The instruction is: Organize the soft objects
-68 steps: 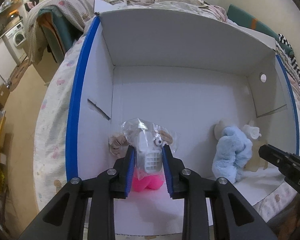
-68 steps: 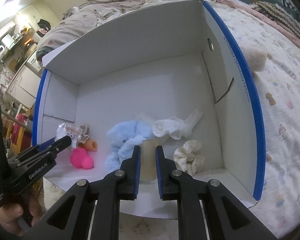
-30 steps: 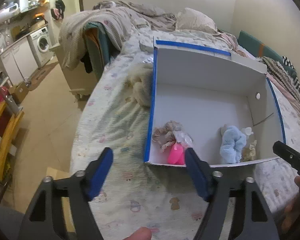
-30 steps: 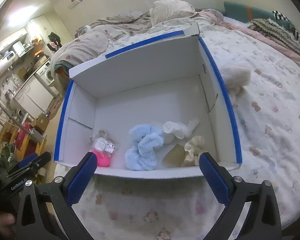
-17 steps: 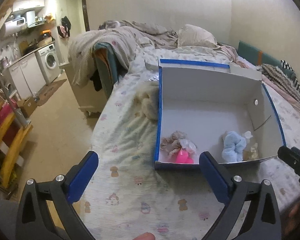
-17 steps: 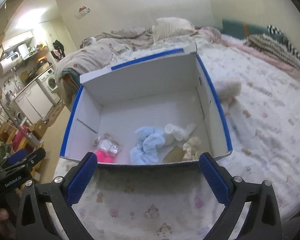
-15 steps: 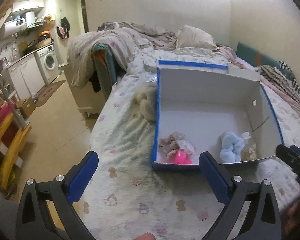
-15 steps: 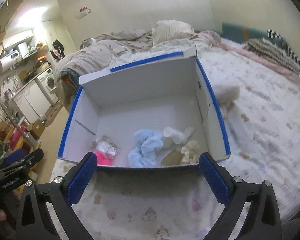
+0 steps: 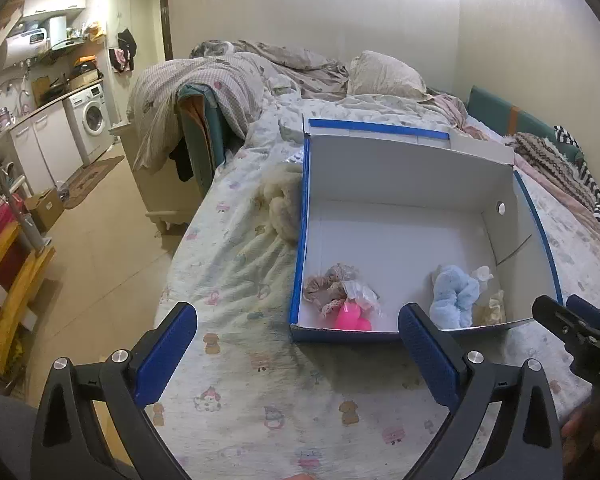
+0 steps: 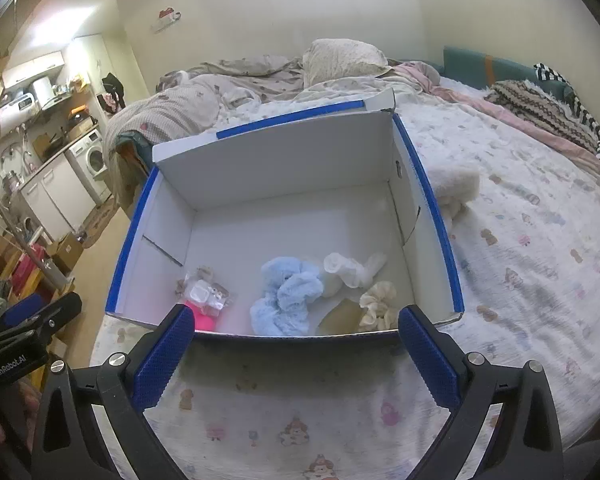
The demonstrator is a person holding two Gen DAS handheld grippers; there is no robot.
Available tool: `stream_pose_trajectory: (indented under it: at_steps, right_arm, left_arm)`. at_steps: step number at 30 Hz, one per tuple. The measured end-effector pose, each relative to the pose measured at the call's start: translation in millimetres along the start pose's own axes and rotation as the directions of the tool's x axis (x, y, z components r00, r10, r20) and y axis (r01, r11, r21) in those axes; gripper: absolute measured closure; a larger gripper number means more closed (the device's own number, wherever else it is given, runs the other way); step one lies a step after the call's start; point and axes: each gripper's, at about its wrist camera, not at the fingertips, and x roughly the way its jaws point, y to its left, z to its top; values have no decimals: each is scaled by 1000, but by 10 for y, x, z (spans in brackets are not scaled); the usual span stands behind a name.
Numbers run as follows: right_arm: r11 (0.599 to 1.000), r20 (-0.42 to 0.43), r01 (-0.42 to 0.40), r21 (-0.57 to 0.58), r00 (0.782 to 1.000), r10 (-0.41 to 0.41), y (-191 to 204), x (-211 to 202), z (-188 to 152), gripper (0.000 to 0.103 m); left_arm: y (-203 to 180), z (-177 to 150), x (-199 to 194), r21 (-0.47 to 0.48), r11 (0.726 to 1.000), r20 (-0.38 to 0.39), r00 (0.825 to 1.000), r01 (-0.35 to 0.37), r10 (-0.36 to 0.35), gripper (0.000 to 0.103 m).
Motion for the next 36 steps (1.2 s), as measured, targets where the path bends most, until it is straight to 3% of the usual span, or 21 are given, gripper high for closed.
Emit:
stream_pose_trajectory:
  at_steps: [36]
  right_arm:
    - [1000,2,7,2,1000,-7,-22,29,-24,0]
  left_arm:
    - [5,-31,-1,-8,1000,-10,1000,28,-28,2]
